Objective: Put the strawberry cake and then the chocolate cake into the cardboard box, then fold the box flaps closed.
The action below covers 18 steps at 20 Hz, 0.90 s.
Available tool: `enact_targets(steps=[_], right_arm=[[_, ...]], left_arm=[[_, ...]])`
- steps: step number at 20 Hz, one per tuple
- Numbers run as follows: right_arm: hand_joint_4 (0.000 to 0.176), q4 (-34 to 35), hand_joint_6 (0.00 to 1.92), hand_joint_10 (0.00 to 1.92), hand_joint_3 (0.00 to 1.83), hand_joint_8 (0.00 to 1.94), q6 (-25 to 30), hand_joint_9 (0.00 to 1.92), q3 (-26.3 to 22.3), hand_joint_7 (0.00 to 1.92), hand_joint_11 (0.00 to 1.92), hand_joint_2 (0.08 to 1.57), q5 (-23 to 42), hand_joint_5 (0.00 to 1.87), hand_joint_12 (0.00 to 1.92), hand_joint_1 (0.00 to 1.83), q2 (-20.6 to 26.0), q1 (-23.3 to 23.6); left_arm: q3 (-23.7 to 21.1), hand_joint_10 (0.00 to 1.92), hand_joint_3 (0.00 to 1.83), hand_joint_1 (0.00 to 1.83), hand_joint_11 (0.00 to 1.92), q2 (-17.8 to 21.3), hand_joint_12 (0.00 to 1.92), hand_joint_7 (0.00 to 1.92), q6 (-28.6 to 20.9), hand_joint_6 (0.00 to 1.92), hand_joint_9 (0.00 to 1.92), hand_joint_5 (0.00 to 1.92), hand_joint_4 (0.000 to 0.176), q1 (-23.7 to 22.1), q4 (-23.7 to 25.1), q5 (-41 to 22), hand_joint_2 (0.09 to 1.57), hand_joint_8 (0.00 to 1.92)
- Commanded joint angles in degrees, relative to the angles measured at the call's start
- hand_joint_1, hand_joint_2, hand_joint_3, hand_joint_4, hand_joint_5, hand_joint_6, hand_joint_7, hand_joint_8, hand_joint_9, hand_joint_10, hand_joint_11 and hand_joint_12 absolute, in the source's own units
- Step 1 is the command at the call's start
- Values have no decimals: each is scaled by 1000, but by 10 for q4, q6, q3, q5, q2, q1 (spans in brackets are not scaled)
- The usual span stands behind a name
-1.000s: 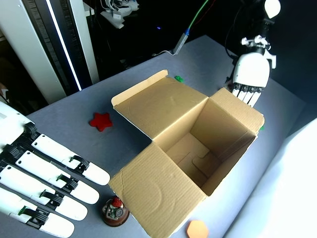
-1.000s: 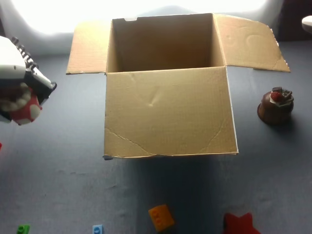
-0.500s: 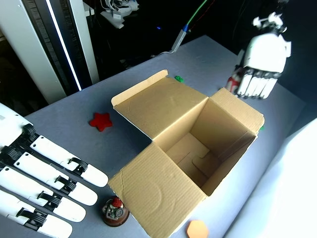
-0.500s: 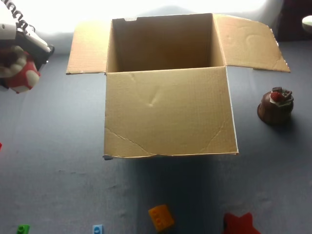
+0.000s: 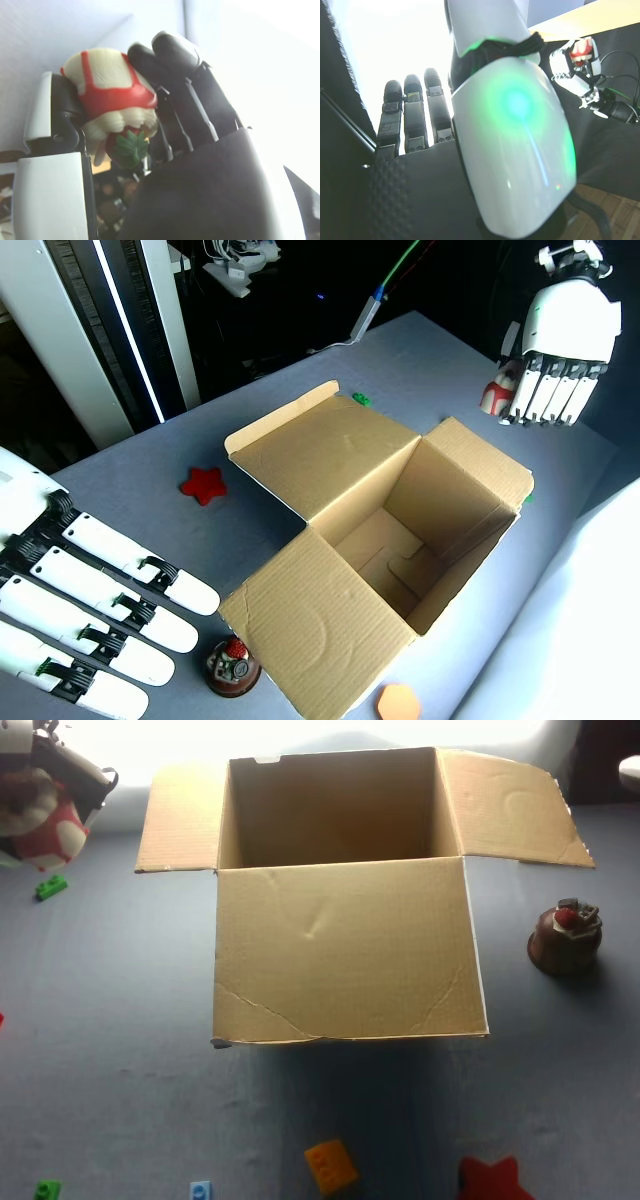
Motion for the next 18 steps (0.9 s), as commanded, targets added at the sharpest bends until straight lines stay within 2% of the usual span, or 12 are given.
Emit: enact_targets(steps=[1, 2, 4, 6, 8, 9, 11, 17, 18], right_arm=[[0, -4, 1, 6, 2, 1, -1, 72, 2, 119, 0, 996, 55, 57, 228, 1173, 8, 5], [0, -3, 0, 6, 0, 1, -1, 73, 2, 118, 0, 988, 57, 53, 233, 1179, 9, 5], [0, -3, 1, 5, 0, 3, -1, 75, 2, 109, 0, 987, 63, 56, 204, 1174, 9, 6], [0, -3, 0, 6, 1, 2, -1, 91, 2, 115, 0, 997, 63, 48, 267, 1165, 10, 5], [0, -3, 1, 8, 0, 4, -1, 99, 4, 124, 0, 988, 63, 51, 276, 1175, 11, 3], [0, -3, 2, 9, 0, 4, -1, 120, 6, 146, 0, 990, 63, 60, 324, 1187, 11, 2], [0, -3, 4, 8, 0, 4, -1, 124, 9, 151, 0, 992, 65, 66, 325, 1172, 10, 2], [0, -3, 1, 4, 2, 0, -1, 128, 10, 143, 0, 995, 69, 66, 334, 1195, 10, 3], [0, -3, 0, 1, 10, 0, -1, 110, 10, 138, 0, 1013, 68, 57, 337, 1181, 10, 2]], left_arm=[[1, 1196, 0, 1176, 690, 1, 1540, 832, 1, 1343, 821, 639, 0, -13, -37, 7, 1254, 1412], [1, 1173, 0, 1190, 706, -3, 1519, 863, 1, 1290, 850, 676, 0, -19, -33, 6, 1234, 1368], [2, 1248, 2, 1173, 666, -14, 1566, 814, 0, 1350, 790, 630, 0, -30, -23, 4, 1262, 1453], [0, 1323, 0, 1178, 673, -28, 1629, 821, 0, 1322, 786, 651, 0, -38, -15, 4, 1255, 1450], [-6, 1325, 2, 1168, 657, -40, 1624, 809, 0, 1354, 769, 637, 0, -45, -7, 3, 1261, 1453], [-12, 1293, 0, 1183, 684, -47, 1591, 839, 0, 1295, 809, 672, 0, -50, -2, 3, 1243, 1413], [-21, 1272, 4, 1172, 664, -61, 1583, 807, 0, 1339, 785, 636, 0, -57, 7, 3, 1262, 1466], [-57, 1334, 2, 1174, 673, -94, 1603, 813, 2, 1319, 783, 654, 0, -57, 30, 6, 1256, 1463], [-57, 1274, 0, 1180, 684, -102, 1574, 832, 3, 1309, 797, 660, 0, -57, 33, 8, 1248, 1423]])
